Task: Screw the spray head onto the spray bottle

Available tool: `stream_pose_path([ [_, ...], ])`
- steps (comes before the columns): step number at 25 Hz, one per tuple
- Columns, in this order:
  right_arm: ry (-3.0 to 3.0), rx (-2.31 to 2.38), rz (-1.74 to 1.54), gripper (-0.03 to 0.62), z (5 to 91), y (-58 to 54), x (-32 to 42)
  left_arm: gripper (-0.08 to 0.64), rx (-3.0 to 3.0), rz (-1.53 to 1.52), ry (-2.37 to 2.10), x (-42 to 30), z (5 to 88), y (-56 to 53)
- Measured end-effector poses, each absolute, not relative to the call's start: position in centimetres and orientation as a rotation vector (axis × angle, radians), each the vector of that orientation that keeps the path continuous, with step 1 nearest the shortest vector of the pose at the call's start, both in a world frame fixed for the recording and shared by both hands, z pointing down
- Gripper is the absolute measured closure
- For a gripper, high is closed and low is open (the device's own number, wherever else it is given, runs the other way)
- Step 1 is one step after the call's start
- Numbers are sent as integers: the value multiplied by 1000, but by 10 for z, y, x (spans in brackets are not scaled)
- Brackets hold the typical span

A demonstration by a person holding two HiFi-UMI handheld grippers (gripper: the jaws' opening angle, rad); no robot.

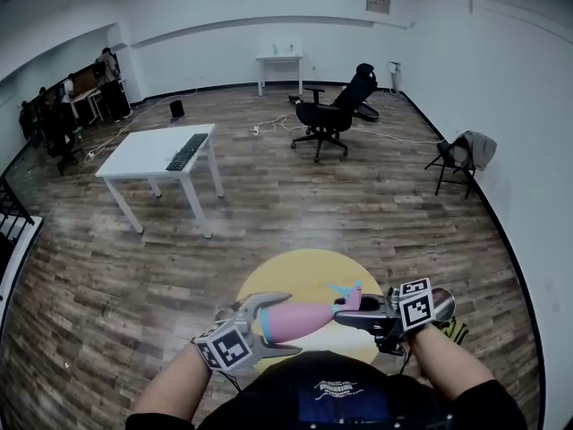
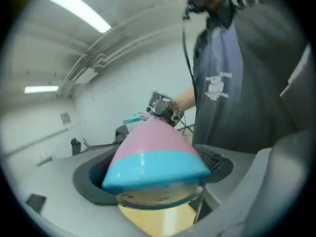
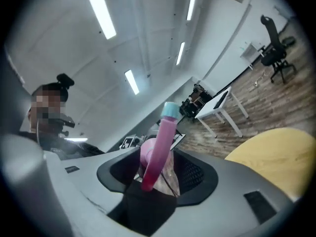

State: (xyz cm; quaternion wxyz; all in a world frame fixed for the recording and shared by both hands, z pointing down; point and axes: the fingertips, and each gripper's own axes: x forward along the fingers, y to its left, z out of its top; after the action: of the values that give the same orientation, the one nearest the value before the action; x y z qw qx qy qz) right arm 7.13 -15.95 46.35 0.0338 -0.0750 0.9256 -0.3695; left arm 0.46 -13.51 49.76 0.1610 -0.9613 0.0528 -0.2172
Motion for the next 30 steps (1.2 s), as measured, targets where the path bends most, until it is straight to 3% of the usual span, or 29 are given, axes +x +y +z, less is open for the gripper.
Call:
stream_pose_path([
  [4, 2797, -270, -1115, 302, 461, -165, 94, 46, -3046, -401, 143, 0, 486, -139],
  [11, 2837, -207, -1212, 299, 473, -155, 78, 46, -2939, -403, 83, 10, 482, -122],
  [12, 2843, -199, -1202, 327, 471, -154, 74, 46, -2917, -405, 72, 13, 482, -119],
  [13, 2844, -201, -1187, 425, 470, -153, 73, 46, -2891, -411, 69, 15, 481, -118],
  [21, 2646, -91, -1459, 451, 484, -150, 73, 48, -1904, -870, 315, 6, 515, -144],
  [25, 2819, -236, -1163, 442, 473, -153, 68, 48, -2459, -713, 248, 4, 515, -138],
  [27, 2873, -241, -1080, 358, 465, -152, 69, 48, -2789, -542, 168, 4, 502, -134],
  [30, 2872, -244, -1078, 341, 462, -151, 79, 48, -3005, -385, 94, 5, 487, -130],
])
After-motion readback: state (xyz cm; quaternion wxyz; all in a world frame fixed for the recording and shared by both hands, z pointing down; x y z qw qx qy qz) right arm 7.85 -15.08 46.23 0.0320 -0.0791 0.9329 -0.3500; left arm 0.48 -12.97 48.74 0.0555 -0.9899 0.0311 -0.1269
